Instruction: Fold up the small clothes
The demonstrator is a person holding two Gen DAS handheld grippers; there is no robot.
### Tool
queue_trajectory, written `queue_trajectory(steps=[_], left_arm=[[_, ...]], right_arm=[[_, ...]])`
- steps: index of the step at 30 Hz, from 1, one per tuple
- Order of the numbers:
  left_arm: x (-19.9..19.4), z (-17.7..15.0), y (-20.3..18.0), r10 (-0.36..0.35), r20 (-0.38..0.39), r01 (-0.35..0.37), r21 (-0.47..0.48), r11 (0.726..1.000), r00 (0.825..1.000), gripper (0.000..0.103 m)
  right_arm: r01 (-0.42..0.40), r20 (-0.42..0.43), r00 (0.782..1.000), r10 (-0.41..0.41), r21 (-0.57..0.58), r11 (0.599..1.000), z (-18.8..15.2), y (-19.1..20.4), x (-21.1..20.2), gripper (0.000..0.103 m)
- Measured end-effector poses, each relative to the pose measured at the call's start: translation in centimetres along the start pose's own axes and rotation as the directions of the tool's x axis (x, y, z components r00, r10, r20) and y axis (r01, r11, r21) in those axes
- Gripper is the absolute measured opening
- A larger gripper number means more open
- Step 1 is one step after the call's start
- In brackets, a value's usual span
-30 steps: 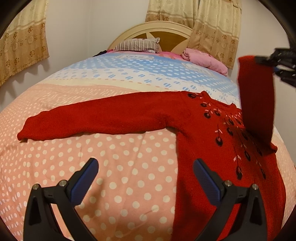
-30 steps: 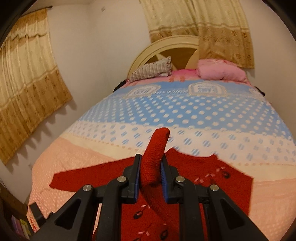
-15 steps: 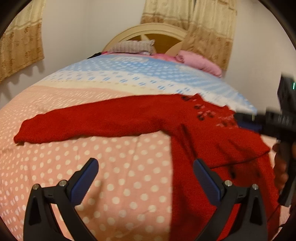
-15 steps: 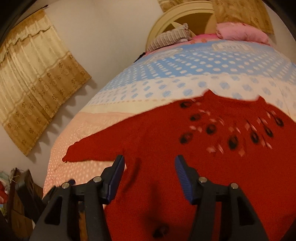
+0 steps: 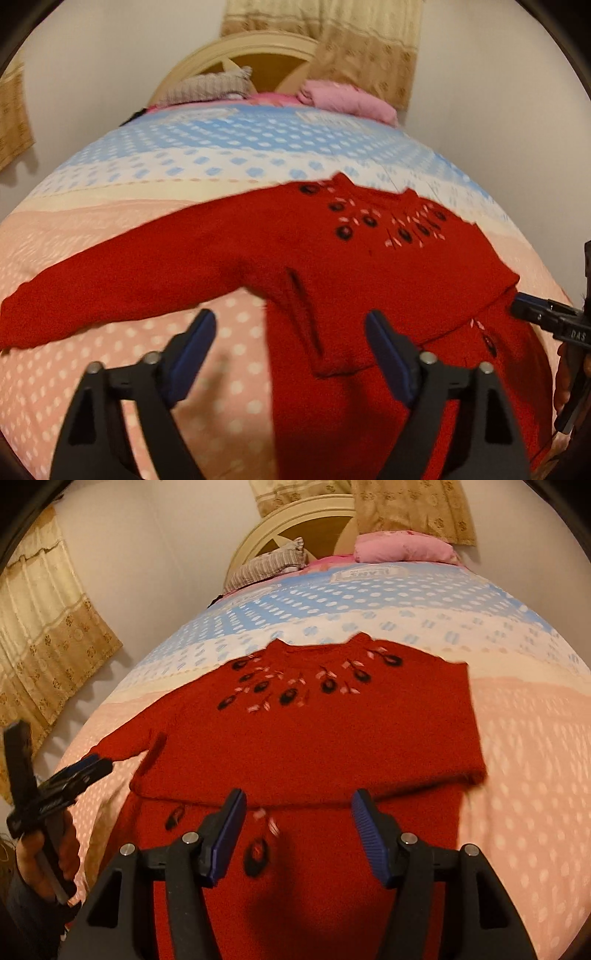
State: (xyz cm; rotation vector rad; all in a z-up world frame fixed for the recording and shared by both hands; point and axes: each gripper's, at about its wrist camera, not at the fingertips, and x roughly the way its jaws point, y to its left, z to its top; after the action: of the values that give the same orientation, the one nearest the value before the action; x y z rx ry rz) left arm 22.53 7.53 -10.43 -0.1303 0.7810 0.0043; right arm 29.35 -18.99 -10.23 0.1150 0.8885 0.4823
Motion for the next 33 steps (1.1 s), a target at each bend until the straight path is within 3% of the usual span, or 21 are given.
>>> queue_trajectory(steps=[6,8,9,10,17,19,20,28,29,31,33], left_arm=[[3.8,-0.1,-0.4,0.000,-0.103,-0.002,-0.017,1.000,0.995,0.055],[4.5,-0.2,-0.3,-0.007,-0.115,0.004,-0.029,1.000,0.993,0.037],[4.4,-0.2,-0.3,-0.019,-0.099,0.017,-0.028,0.999,0.995,0.023],[4.1,-0.1,-0.6,-0.020,-0.079,0.019,-0.014,1.000,0.997,0.016],[2.0,1.3,-0.5,-0.014,-0.001,0.014,-0.012,1.000,1.000,0.013],[1.6,1.7,-0.2,0.020,0.019,-0.020,-0.023,1.000,1.000,0.007],[1.4,2.0,0.0,0.039,0.031,-0.038,-0.029,0.999,0.999,0.007],[2.1,1.4,0.7,-0.027,-0.014,0.026,-0.062,0.998,1.000,0.010],[2.2,1.3,0.7,-0.024,-0.017,0.023,-0.071,0.997,1.000,0.015],[2.6,1.2,0.7,-0.021,-0.033,0.018,-0.086,0.996,0.999,0.051],[2.6,1.0,0.7,-0.018,-0.017,0.017,-0.094,0.995,1.000,0.061]], right_arm=[[0.047,-0.014,0.999,-0.047,0.002,0.999,-2.4,-1.9,0.5,0.065],[0.033,0.001,0.999,-0.033,0.013,0.999,-3.1,-2.3,0.7,0.065],[0.031,0.014,0.999,-0.031,0.010,0.999,-3.3,-2.3,0.6,0.065],[0.030,0.027,0.999,-0.030,0.005,1.000,-3.5,-2.4,0.5,0.065],[-0.007,0.043,0.999,0.006,0.024,1.000,-3.7,-2.8,0.4,0.068],[-0.013,0.049,0.999,0.012,0.031,0.999,-3.8,-2.9,0.3,0.068],[-0.019,0.053,0.998,0.017,0.035,0.999,-3.9,-3.0,0.2,0.068],[-0.063,0.065,0.996,0.058,0.076,0.995,-4.2,-3.8,0.0,0.068],[-0.059,0.063,0.997,0.054,0.074,0.996,-4.2,-3.8,0.0,0.068],[-0.047,0.058,0.997,0.043,0.064,0.997,-4.2,-3.5,0.1,0.069],[-0.042,0.053,0.998,0.040,0.053,0.998,-4.1,-3.4,0.3,0.071]])
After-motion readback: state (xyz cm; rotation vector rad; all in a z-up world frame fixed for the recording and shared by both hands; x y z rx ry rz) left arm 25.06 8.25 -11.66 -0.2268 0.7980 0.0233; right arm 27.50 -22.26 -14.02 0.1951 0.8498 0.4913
